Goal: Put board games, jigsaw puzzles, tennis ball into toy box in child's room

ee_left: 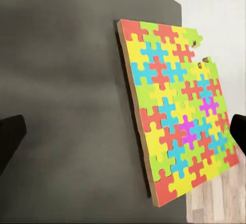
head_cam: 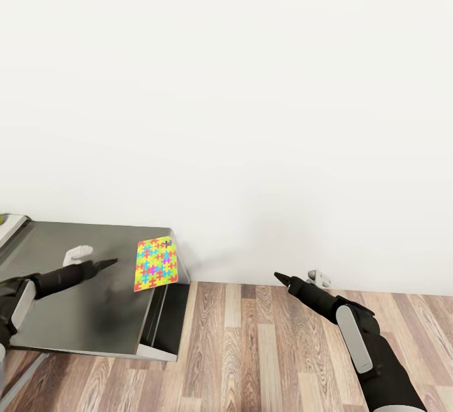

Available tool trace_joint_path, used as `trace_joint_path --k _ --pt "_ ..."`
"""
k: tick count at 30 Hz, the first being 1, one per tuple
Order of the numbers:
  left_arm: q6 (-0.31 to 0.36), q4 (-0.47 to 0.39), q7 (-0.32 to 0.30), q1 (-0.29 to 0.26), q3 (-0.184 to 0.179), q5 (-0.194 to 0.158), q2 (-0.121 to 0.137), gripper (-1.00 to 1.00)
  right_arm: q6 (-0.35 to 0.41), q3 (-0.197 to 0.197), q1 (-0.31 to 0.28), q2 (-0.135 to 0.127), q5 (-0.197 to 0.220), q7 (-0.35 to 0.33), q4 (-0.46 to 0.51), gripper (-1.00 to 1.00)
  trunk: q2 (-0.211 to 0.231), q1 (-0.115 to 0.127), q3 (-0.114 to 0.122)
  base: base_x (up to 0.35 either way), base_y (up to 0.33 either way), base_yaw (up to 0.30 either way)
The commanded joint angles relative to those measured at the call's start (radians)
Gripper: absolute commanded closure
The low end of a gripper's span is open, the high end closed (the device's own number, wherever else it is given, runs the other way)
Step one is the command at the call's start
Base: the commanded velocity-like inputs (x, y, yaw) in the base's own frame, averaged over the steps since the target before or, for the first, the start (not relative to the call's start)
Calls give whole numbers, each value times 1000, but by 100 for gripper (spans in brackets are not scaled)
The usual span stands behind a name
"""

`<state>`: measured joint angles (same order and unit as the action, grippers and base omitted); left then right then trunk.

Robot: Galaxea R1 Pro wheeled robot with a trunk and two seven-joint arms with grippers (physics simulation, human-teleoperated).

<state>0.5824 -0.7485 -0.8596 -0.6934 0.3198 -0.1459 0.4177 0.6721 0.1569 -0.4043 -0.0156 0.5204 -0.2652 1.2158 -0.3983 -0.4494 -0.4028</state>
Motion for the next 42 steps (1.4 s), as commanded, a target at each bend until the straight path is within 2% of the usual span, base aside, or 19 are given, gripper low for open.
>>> trace_joint_path --k 1,4,5,7,8,10,11,12,15,16,17,23,24,29,35,37,42 --pt "20 0 -55 0 22 -4 12 -100 5 2 -1 0 0 -4 1 -100 -2 -1 -2 0 0 0" --pt "40 -1 -142 0 43 -4 28 -100 5 1 -1 1 -1 -4 1 -100 -2 -1 -2 0 0 0" --pt "62 -3 -233 1 54 -4 41 -100 5 1 -1 1 -2 -3 1 -100 -2 -1 -2 0 0 0" --pt "75 -5 -295 1 59 -3 50 -100 5 1 -1 2 -2 -3 1 -100 -2 -1 -2 0 0 0" --pt "86 -12 -356 2 61 -3 59 -100 4 1 -1 3 -3 -2 1 -100 -2 -1 -2 0 0 0" --pt "95 -24 -417 3 62 -3 67 -100 4 1 -1 3 -3 -2 1 -100 -2 -1 -2 0 0 0" --pt "104 -44 -479 5 61 -1 71 -100 3 1 -1 3 -3 -2 1 -100 -2 -1 -2 0 0 0" --pt "115 -68 -541 6 61 -1 74 -100 2 1 -1 3 -3 -2 1 -100 -2 -1 -2 0 0 0" --pt "135 -114 -633 11 60 0 75 -100 -7 0 -1 3 -3 -2 0 -100 -2 -1 -2 0 0 0" --pt "148 -150 -683 16 59 0 73 -100 -20 0 -1 4 -2 -2 -1 -100 -2 -1 -2 0 0 0" --pt "154 -168 -700 19 59 -1 72 -100 -27 -1 -1 4 -2 -2 -2 -100 -2 -1 -2 0 0 0" --pt "197 -278 -711 59 58 -3 67 -100 -61 -4 -1 10 -1 -3 -6 -100 -2 -1 -2 0 0 0" --pt "222 -338 -711 85 59 -7 66 -100 -68 -25 -1 13 0 -1 -8 -100 -2 -1 -2 0 0 0" --pt "242 -376 -711 105 59 -20 67 -100 -72 -49 -1 15 1 4 -10 -100 -2 -1 -2 0 0 0" --pt "250 -390 -711 112 57 -54 65 -100 -73 -60 -1 17 5 6 -11 -100 -2 -1 -2 0 0 0" --pt "252 -391 -711 113 50 -63 62 -100 -69 -63 -2 23 7 6 -26 -100 -2 -1 -2 0 0 0" --pt "274 -398 -711 114 -10 -70 37 -100 -55 -75 -42 45 12 -1 -100 -100 -2 -1 -2 0 0 0"
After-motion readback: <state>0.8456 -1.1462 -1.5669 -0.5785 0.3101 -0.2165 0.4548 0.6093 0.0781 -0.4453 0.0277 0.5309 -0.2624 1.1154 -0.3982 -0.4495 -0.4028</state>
